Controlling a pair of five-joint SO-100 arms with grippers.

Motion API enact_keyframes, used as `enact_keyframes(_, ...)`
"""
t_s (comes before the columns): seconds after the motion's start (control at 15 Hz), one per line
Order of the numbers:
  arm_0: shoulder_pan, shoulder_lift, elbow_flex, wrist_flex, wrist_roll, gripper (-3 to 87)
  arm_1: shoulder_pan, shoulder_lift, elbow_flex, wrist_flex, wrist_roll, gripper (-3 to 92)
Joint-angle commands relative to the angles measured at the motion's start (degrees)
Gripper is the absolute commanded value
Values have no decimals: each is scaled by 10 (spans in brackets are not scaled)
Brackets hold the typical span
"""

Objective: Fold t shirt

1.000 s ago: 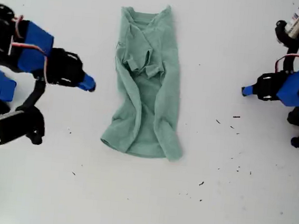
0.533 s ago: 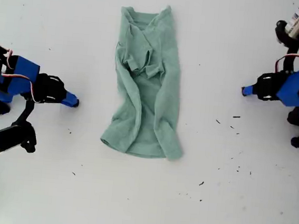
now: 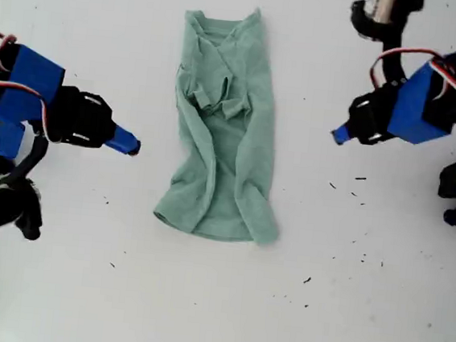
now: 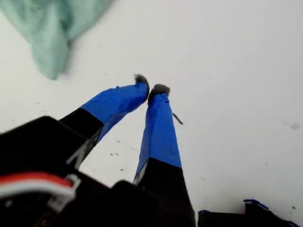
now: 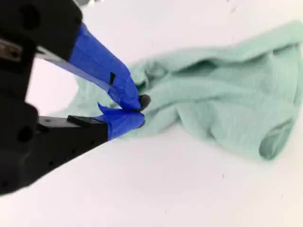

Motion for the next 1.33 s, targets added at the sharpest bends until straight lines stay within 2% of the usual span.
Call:
enact_keyframes(0.0,55,-40,-135,3,40,211,-90,-151,-285,56,-11,283)
enact_keyframes(0.07,78,-75,-164,4,49,237,-119,-210,-357,86,-4,282)
enact_keyframes(0.2,108,-139,-164,-14,49,266,-163,-269,-384,84,22,288)
enact_keyframes(0.4,124,-240,-161,-58,46,270,-198,-352,-385,45,47,305)
enact_keyframes(0.67,101,-362,-163,-112,57,279,-204,-438,-380,-22,51,308)
enact_keyframes(0.87,88,-551,-206,-126,54,242,-200,-540,-358,-90,61,301)
enact_keyframes(0.93,94,-605,-240,-125,55,239,-204,-586,-359,-108,75,276)
enact_keyframes(1.0,98,-645,-280,-103,56,178,-210,-608,-364,-117,85,156)
enact_keyframes(1.07,108,-642,-301,-89,47,-2,-214,-608,-366,-110,98,18)
enact_keyframes(1.27,139,-609,-342,-92,23,-3,-225,-586,-422,-26,104,-7)
